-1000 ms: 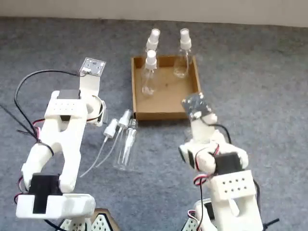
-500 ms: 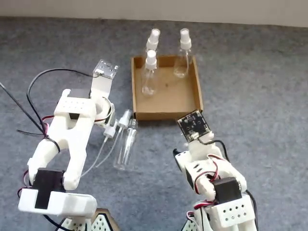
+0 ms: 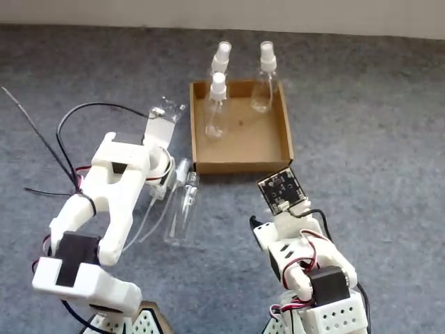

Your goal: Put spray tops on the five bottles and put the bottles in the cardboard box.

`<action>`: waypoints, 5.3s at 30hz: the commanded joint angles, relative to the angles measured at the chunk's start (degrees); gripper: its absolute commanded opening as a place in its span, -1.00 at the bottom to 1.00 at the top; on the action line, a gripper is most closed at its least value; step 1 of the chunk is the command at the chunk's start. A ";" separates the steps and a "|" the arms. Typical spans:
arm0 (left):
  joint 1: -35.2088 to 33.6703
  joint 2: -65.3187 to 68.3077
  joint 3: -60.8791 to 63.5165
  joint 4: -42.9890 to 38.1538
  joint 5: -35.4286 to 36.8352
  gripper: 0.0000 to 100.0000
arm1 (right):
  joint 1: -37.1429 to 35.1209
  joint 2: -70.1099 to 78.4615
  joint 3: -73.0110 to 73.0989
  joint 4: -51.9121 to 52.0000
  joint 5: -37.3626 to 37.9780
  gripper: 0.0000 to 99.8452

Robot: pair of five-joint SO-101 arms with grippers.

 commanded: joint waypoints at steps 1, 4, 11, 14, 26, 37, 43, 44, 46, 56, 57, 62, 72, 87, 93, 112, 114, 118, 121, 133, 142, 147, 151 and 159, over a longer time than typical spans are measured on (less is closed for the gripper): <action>0.40 2.33 -0.92 -1.05 -0.79 -0.65 | -0.04 -0.48 -0.48 0.22 -0.26 -0.99; 0.04 2.95 -1.19 -1.05 -0.79 -0.68 | -0.04 -0.48 -0.48 1.10 -0.35 -0.99; -3.82 2.68 -1.19 -1.85 -0.79 -0.89 | 0.04 -0.48 -0.48 3.03 -0.09 -0.99; -5.32 2.59 -1.19 -1.85 -0.79 -0.89 | 0.04 -0.57 -0.57 2.59 -0.09 -0.99; -9.45 -22.46 -13.93 13.80 2.64 -0.89 | -0.84 -0.57 -2.42 -10.42 4.84 -0.99; 2.42 -48.31 -27.91 16.18 10.20 -0.89 | -20.00 -0.04 -0.84 -37.67 -5.45 -0.99; 14.90 -48.31 -36.26 6.59 10.29 -0.89 | -20.44 -0.48 6.73 -47.60 -8.09 -0.99; 17.19 -48.31 -36.26 4.13 10.29 -0.89 | -20.44 -0.48 8.48 -48.48 -8.09 -0.99; 20.79 -48.22 -36.18 0.62 10.29 -0.90 | -20.44 -0.48 11.03 -49.63 -8.09 -0.99; 33.10 -40.66 -32.13 -4.40 10.29 -0.99 | -20.26 -0.48 12.97 -49.63 -8.18 -0.99; 33.27 -40.13 -31.69 -4.40 10.20 -0.99 | -20.18 -0.48 12.97 -49.63 -8.18 -0.99; 33.45 -39.87 -31.16 -4.31 10.20 -0.99 | -20.18 -0.57 12.97 -49.71 -8.18 -0.99; 33.10 -39.60 -25.80 -5.45 10.20 -0.99 | -20.18 -0.57 12.97 -49.71 -8.18 -0.99; 33.63 -39.60 -21.58 -8.53 11.87 -0.99 | -20.18 -0.57 12.97 -49.71 -8.18 -0.99; 33.63 -39.60 -21.58 -8.62 14.59 -0.99 | -20.18 -0.57 12.97 -49.71 -8.18 -0.99; 30.11 -39.96 -17.54 -8.35 14.33 -0.99 | -20.00 -0.57 12.97 -49.63 -8.18 -0.99; 27.82 -40.13 -15.52 -8.26 14.33 -0.99 | -20.00 -0.57 12.97 -49.63 -8.18 -0.99; 24.57 -40.22 -11.03 -7.30 14.33 -0.99 | -18.51 -2.15 12.97 -49.63 -8.18 -0.99; 24.04 -42.77 -8.48 -7.12 14.24 -0.98 | -16.48 -6.02 13.05 -49.36 -8.18 -0.99; 27.56 -57.36 6.55 -7.38 4.40 -0.98 | -16.04 -10.15 13.41 -44.00 -13.89 -0.99; 30.55 -57.63 7.69 -7.12 4.13 -0.78 | -16.04 -10.33 13.41 -43.91 -13.80 -0.99; 28.88 -57.36 5.85 -6.07 4.13 -0.77 | -16.04 -10.33 13.49 -43.91 -13.80 -0.99; 28.62 -57.27 1.01 -0.26 4.22 -0.70 | -16.04 -10.24 13.49 -43.91 -13.80 -0.99; 28.53 -57.36 -9.27 5.63 4.13 -0.59 | -16.04 -10.24 13.49 -43.91 -13.89 -0.99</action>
